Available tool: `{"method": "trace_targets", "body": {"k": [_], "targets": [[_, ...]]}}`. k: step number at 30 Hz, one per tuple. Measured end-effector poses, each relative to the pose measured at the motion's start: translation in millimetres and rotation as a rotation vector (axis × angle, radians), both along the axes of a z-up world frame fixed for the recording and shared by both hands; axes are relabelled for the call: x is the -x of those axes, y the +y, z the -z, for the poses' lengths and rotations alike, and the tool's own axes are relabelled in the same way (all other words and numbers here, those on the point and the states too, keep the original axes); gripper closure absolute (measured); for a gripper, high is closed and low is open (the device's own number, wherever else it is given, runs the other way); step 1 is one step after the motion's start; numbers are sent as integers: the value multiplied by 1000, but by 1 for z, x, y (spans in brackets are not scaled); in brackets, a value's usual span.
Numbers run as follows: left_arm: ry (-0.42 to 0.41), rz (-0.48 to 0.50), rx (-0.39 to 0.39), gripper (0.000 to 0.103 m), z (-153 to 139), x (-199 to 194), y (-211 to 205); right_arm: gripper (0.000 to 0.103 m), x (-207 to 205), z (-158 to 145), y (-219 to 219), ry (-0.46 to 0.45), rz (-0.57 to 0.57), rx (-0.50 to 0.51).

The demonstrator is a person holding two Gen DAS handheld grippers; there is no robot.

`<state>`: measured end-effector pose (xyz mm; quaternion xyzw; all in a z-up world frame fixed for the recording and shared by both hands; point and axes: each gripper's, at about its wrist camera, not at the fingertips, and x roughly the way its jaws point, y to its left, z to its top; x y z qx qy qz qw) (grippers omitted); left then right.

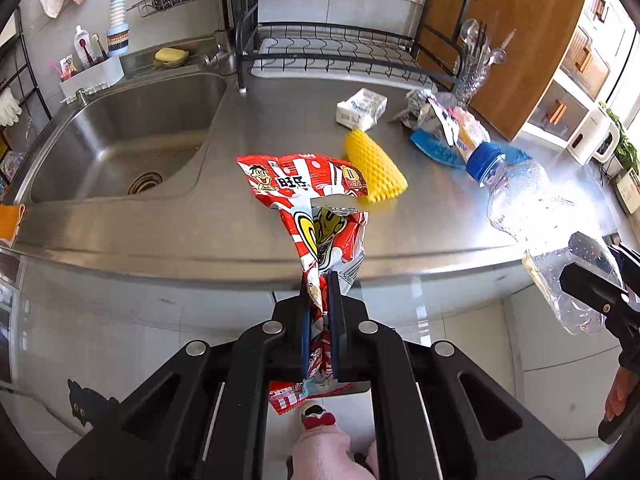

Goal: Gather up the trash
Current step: 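Carry both items over the bin and open both grippers to drop them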

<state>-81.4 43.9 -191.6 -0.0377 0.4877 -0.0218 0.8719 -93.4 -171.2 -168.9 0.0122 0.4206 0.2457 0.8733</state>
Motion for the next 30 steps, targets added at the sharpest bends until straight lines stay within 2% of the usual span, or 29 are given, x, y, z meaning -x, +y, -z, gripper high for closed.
{"method": "trace_targets", "body": {"k": [7,14,20,25,30], "targets": [[91,20,38,97,51,49,-13,41,36,55,-6,127,-23,19],[209,40,64,97,111,78,-22,41,49,118,-1,278,-30,48],[299,36,77,97,170,79,-23,41,44,178,7,424,-2,63],[328,44,87,97,212,68,-23,41,28,222,15,543,68,35],[351,53,84,97,249,54,-21,41,15,256,26,592,128,34]]}}
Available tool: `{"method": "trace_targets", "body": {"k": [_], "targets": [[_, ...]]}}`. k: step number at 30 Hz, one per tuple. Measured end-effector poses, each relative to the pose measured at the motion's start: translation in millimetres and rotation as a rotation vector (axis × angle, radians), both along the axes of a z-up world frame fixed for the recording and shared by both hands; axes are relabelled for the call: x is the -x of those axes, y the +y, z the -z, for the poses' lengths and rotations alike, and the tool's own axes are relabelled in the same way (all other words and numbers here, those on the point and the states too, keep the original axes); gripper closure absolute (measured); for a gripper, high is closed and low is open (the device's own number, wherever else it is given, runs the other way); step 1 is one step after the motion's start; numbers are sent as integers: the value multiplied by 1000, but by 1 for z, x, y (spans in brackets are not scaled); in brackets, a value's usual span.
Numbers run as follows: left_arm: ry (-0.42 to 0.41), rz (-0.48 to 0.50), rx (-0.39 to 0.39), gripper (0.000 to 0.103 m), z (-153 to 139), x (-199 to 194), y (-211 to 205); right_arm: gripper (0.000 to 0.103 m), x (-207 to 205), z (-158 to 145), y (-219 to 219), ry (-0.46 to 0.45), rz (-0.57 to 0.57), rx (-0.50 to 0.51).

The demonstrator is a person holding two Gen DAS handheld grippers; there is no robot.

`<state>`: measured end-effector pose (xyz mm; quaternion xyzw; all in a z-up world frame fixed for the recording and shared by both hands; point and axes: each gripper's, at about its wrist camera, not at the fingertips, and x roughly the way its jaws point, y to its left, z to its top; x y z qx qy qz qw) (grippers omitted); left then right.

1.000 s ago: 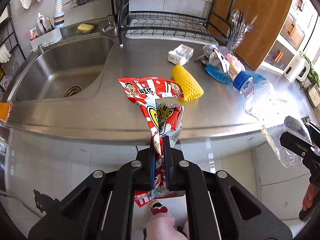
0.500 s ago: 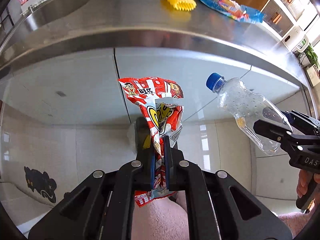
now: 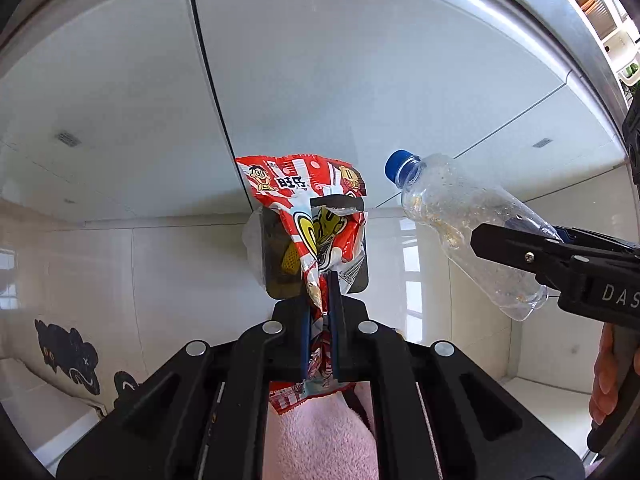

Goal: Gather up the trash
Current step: 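Carry both items over the bin and open both grippers to drop them, then raise both tools back over the counter toward the remaining trash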

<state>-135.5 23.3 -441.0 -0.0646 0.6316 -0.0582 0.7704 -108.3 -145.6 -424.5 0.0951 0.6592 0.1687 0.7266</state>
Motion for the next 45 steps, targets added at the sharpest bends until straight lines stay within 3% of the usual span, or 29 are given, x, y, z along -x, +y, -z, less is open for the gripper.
{"method": "trace_targets", "body": {"k": [4,9,18,20,21,22,23,29,40,45], "targets": [[28,0,24,97,27,-8,2,41,-3,24,9,6,14,63],[71,11,30,97,61,-16,-2,41,-10,59,10,81,81,45],[101,40,29,96,86,-30,-7,40,-24,87,14,158,132,43],[98,43,38,90,82,-31,-7,40,-26,84,17,160,148,34],[90,45,41,80,80,-30,-7,39,-27,82,17,161,151,30],[86,47,40,62,77,-31,-7,39,-28,80,17,157,150,36],[79,46,45,56,75,-31,-6,34,-30,81,15,148,151,44],[77,27,31,55,67,-33,-3,29,-38,72,8,125,182,63],[39,8,20,55,41,-42,-3,29,-41,50,7,89,185,62],[6,10,29,55,14,-36,1,29,-36,26,4,54,171,67]]}}
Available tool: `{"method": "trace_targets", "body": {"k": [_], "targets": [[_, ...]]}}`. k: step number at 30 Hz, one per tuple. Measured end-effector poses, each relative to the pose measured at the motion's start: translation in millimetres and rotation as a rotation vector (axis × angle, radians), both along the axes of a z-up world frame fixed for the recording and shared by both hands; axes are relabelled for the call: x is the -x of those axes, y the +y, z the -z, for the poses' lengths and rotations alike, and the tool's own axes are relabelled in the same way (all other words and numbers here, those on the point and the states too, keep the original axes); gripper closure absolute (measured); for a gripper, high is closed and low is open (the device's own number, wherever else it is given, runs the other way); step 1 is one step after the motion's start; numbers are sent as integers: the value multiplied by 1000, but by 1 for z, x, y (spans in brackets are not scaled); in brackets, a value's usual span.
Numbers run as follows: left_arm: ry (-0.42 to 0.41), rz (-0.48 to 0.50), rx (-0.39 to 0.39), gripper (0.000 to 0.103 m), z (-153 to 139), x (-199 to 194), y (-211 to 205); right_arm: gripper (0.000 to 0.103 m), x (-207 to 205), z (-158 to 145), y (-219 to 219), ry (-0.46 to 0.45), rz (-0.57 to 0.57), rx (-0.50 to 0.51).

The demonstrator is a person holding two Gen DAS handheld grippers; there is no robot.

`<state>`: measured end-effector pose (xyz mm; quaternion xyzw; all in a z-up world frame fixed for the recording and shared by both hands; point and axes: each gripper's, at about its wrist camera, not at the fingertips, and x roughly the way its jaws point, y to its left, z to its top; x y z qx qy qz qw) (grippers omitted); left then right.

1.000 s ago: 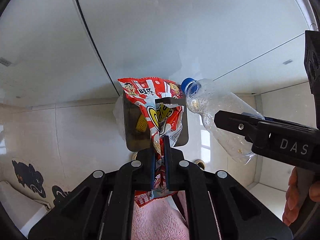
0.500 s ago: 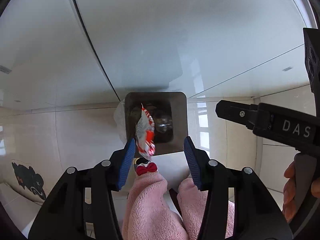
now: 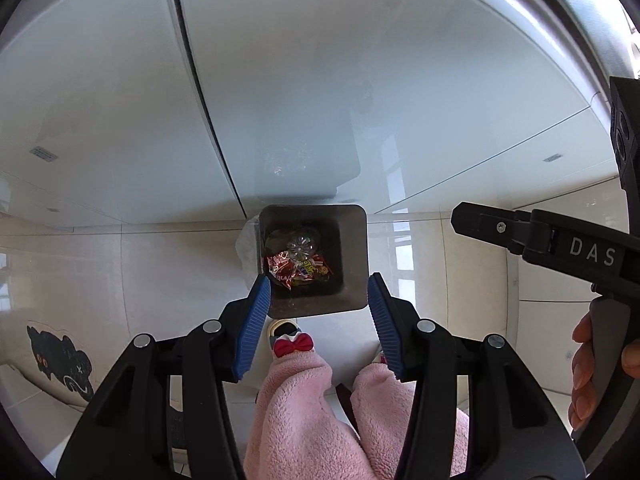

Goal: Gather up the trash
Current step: 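Raise both tools back over the counter toward the remaining trash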

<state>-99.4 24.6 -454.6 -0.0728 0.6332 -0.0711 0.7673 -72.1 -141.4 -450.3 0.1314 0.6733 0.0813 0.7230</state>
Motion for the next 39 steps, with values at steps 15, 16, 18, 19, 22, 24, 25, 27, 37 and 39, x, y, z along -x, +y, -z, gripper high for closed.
{"method": "trace_targets", "body": {"k": [15,16,18,19,22,24,25,27,37,39], "targets": [[-141,55,4,36,-110,2,10,23,19,-151,-50,-316,111,-27],[-146,51,15,31,-116,-2,10,23,16,-161,-54,-348,117,-25],[-159,41,40,24,-130,-11,11,23,10,-183,-60,-411,125,-16],[-171,36,51,22,-138,-16,11,23,5,-192,-63,-438,129,-15],[-216,23,62,20,-162,-32,9,22,-12,-213,-71,-503,132,-17],[-251,15,57,20,-178,-45,6,22,-24,-225,-73,-537,122,-11],[-268,9,54,20,-185,-53,6,22,-31,-229,-73,-550,116,-7],[-297,-11,56,20,-197,-69,6,23,-46,-234,-74,-572,102,1],[-358,-53,13,20,-218,-145,-10,39,-108,-241,-79,-602,28,7],[-363,-57,5,20,-218,-156,-14,44,-116,-238,-81,-597,17,2]]}}
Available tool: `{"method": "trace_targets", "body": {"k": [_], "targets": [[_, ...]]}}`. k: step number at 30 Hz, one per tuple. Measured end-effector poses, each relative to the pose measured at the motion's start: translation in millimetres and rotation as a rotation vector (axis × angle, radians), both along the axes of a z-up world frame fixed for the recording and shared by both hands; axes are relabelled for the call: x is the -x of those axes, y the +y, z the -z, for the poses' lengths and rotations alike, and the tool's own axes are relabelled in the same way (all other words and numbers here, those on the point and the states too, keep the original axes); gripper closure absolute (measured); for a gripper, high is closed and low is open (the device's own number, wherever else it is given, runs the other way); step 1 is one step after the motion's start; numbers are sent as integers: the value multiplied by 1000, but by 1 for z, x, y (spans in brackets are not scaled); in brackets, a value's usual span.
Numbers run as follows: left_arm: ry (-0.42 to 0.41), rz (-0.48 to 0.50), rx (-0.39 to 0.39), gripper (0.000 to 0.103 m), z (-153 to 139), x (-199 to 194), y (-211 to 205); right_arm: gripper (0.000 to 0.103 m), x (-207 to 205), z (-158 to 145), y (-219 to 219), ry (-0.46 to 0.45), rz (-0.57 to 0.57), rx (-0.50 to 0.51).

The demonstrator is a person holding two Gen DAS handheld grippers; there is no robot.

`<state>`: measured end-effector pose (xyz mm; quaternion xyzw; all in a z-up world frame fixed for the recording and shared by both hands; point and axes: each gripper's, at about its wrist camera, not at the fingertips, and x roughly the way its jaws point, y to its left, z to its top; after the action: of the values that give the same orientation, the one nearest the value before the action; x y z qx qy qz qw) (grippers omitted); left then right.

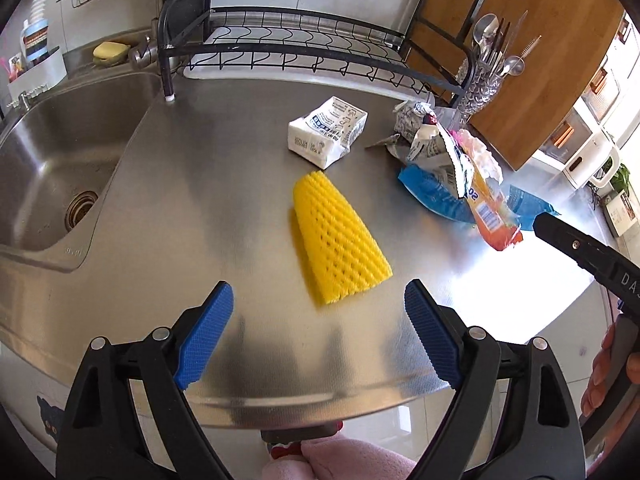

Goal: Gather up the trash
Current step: 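Raise both tools back over the counter toward the remaining trash, then grasp the pink-orange snack bag with the right gripper while the left gripper grasps the yellow foam net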

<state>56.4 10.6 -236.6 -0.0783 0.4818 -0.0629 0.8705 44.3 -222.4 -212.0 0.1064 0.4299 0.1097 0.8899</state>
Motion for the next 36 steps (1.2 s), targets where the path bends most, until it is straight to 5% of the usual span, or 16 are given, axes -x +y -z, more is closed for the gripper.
{"method": "trace_targets", "body": {"k": [12,16,20,25,36], "targets": [[53,-59,-30,24,24,-44,-12,58,-37,25,-4,42,-74,22],[69,-71,-21,42,34,-46,-12,67,-44,41,-12,92,-87,-9],[59,-71,-12,59,35,-44,-16,92,-45,49,-13,112,-114,0],[43,-66,-30,87,35,-42,-26,100,-42,53,-13,114,-132,10],[-37,-55,-29,94,9,-28,-26,101,-25,18,-18,4,-125,-3]]}}
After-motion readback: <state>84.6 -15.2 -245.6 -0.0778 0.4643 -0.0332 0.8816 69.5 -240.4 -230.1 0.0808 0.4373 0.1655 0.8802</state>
